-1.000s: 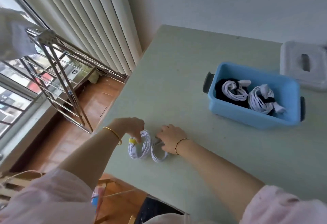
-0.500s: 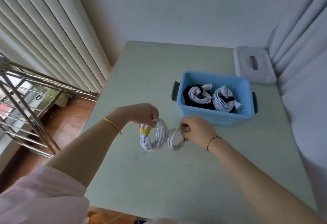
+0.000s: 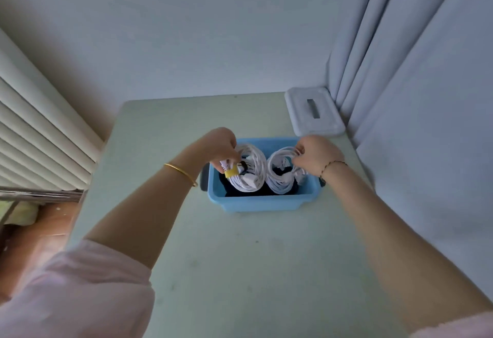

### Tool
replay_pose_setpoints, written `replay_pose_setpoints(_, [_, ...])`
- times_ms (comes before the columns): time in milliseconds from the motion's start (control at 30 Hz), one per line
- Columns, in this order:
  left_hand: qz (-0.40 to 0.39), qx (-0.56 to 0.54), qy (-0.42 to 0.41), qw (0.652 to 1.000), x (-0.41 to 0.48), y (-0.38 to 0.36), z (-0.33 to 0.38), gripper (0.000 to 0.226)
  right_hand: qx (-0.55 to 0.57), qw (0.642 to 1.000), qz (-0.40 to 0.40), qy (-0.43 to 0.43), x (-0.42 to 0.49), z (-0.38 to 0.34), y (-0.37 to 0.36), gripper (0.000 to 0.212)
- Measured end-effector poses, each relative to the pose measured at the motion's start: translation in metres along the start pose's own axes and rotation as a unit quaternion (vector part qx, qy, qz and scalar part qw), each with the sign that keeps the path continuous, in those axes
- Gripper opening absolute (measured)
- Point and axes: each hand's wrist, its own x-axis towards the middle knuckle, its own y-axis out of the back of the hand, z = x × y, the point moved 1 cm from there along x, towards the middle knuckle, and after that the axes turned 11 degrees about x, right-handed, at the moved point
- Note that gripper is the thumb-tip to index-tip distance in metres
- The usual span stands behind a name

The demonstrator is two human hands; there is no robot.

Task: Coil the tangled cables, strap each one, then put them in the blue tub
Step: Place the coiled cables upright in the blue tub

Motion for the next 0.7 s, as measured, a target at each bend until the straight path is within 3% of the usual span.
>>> replay_pose_setpoints(100, [-0.027,0.123,0.001,0.992,0.017,-0.011,0.002,0.020,-0.081,0.994,-0.068,-0.025,0.013,-0.006,-0.014,0.034])
replay_pose_setpoints(167, [-0.001,0.216,-0.014,0.976,0.024,-0.014,0.006,0.027,-0.079,0.994,-0.077,-0.020,0.020,-0.004,-0.013,0.025])
replay_pose_setpoints(267, [0.034,0.258,-0.029,0.965,0.034,0.000,0.010,0.039,-0.009,0.998,0.069,-0.010,0.040,0.008,0.011,0.026])
replay_pose_setpoints(367, [0.039,0.186,-0.054,0.980,0.046,0.013,0.013,0.028,0.019,0.992,0.122,-0.038,0.077,0.035,0.026,0.020])
replay_pose_setpoints(500, [0.112,0.015,-0.036,0.993,0.062,0.015,0.008,0.018,0.017,0.996,0.041,-0.080,0.126,0.077,0.006,0.011])
replay_pose_setpoints(700, [0.116,-0.116,0.017,0.986,0.075,0.008,-0.008,0.014,-0.086,0.991,-0.102,-0.020,0.173,0.097,-0.028,0.062])
